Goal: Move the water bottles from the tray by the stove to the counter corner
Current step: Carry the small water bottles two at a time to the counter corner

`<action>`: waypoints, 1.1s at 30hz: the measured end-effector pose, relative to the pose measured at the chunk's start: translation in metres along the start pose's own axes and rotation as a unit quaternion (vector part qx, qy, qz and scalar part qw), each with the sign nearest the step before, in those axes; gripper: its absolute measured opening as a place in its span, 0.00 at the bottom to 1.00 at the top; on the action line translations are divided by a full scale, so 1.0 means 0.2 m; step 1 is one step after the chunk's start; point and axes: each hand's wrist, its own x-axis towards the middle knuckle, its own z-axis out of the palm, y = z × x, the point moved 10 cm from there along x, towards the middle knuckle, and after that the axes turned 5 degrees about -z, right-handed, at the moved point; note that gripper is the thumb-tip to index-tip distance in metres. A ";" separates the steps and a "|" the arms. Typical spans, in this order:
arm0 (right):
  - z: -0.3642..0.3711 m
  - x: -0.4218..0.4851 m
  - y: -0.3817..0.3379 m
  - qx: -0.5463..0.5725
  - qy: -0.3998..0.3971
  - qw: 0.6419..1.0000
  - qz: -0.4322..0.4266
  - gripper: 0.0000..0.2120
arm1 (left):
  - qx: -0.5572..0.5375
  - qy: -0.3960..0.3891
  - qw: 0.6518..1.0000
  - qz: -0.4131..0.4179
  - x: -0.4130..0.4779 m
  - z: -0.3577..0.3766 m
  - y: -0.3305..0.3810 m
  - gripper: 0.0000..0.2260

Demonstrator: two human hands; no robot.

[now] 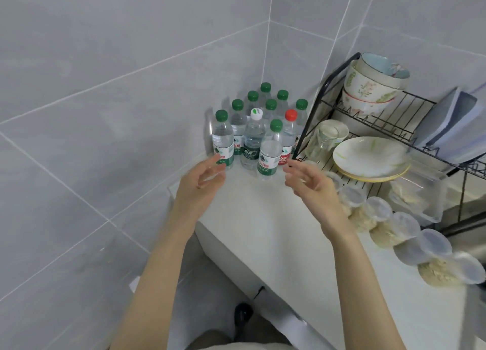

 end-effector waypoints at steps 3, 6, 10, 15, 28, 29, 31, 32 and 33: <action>0.02 -0.11 -0.02 -0.015 0.012 1.000 -0.003 0.16 | 0.002 -0.015 1.000 0.005 -0.07 0.00 0.00 0.17; 0.05 -0.26 -0.03 -0.026 0.028 0.999 -0.001 0.15 | 0.010 -0.043 0.999 0.008 -0.17 -0.02 -0.04 0.17; 0.12 -0.55 -0.01 -0.035 0.045 0.998 0.014 0.14 | 0.021 -0.088 0.996 0.000 -0.36 -0.07 -0.13 0.18; 0.13 -0.91 0.01 -0.043 0.092 0.994 0.033 0.15 | 0.022 -0.156 0.987 -0.021 -0.59 -0.08 -0.25 0.16; -0.32 -1.84 -0.05 -0.065 0.317 0.944 0.065 0.14 | 0.055 -0.356 0.932 0.047 -1.19 0.40 -0.12 0.18; -0.36 -1.91 -0.05 -0.064 0.335 0.938 0.067 0.14 | 0.058 -0.372 0.925 0.049 -1.25 0.45 -0.12 0.18; -0.44 -2.08 -0.05 -0.065 0.370 0.924 0.071 0.14 | 0.062 -0.407 0.910 0.050 -1.37 0.56 -0.13 0.18; -0.48 -2.18 -0.05 -0.065 0.388 0.917 0.072 0.14 | 0.067 -0.424 0.901 0.053 -1.45 0.62 -0.13 0.18; -0.50 -2.27 -0.05 -0.063 0.401 0.911 0.072 0.15 | 0.070 -0.439 0.894 0.056 -1.51 0.67 -0.13 0.18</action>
